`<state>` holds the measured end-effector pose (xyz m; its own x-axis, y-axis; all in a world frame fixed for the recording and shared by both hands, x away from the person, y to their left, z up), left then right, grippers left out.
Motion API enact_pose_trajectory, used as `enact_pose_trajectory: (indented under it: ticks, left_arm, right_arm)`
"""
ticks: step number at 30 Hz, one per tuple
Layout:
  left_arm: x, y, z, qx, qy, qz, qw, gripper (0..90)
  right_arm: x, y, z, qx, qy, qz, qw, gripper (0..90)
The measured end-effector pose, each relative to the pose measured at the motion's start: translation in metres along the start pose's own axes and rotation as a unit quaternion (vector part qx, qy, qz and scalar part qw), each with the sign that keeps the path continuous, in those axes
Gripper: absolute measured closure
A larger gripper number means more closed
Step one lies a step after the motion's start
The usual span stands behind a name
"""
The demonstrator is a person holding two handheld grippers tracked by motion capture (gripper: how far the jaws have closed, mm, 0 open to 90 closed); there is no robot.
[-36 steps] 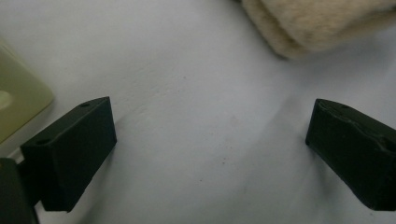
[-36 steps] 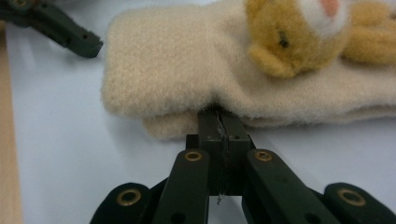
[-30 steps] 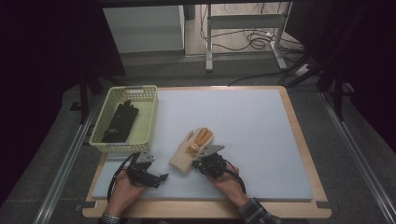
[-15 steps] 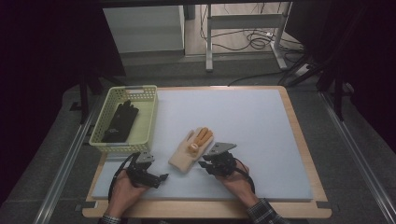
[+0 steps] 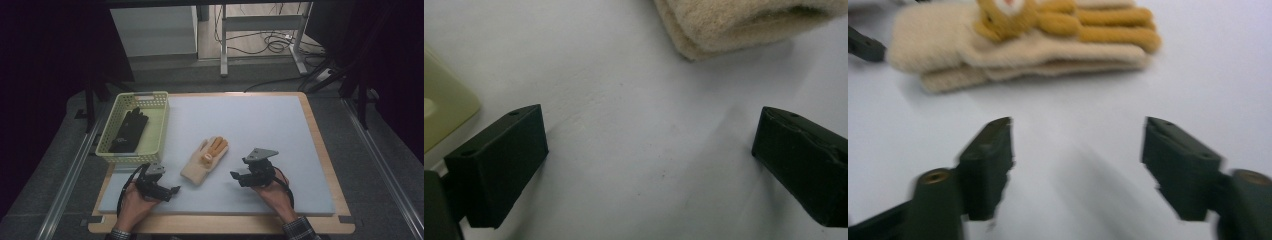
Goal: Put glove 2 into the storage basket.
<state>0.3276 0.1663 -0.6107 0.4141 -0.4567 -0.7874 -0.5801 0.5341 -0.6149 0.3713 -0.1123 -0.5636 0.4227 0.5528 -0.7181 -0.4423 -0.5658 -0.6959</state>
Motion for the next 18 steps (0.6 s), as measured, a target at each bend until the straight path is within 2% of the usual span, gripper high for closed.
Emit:
enact_pose_trajectory:
  ticks: [7,12,18]
  left_arm:
    - [0.000,0.000,0.000,-0.002,0.001,0.000,1.0000,1.6]
    - [0.000,0.000,0.000,-0.002,0.002,0.000,1.0000,1.6]
    - [0.000,0.000,0.000,-0.002,0.002,0.000,1.0000,1.6]
  right_arm:
    - [-0.013,0.019,-0.020,0.012,0.025,0.009,0.9996,10.0]
    - [-0.019,0.033,-0.037,0.018,0.053,0.019,0.9983,5.5]
    - [-0.017,0.046,-0.047,0.025,0.061,0.033,0.9973,2.7]
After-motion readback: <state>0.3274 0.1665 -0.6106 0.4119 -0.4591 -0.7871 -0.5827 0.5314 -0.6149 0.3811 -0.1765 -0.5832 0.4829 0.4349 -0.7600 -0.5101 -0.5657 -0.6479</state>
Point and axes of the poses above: each handheld gripper's, and its own axes: x roughly forward along the jaws, y roughly out of its underside, z roughly to its left, the point moved 8 cm from there along x, roughly forward along the jaws, and after that the axes turned 6 degrees about z, right-handed, at the moved point
